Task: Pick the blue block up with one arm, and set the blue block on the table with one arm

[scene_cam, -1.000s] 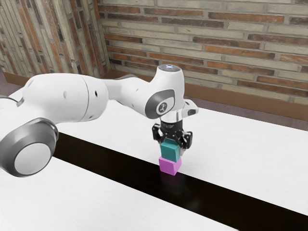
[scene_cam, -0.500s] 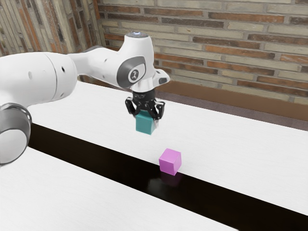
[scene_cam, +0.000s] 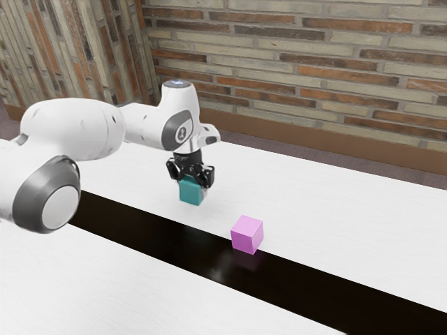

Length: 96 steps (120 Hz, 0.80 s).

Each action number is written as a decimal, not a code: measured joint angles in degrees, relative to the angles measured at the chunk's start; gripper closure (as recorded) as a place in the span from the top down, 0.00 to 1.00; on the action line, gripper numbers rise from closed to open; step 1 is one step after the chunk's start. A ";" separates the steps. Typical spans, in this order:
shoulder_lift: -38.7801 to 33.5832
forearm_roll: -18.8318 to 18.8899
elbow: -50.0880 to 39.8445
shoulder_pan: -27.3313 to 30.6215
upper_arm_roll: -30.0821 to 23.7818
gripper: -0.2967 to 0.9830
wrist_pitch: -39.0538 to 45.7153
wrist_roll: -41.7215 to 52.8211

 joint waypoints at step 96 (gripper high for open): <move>-34.28 4.23 -4.10 -2.48 -4.45 0.76 -18.51 9.33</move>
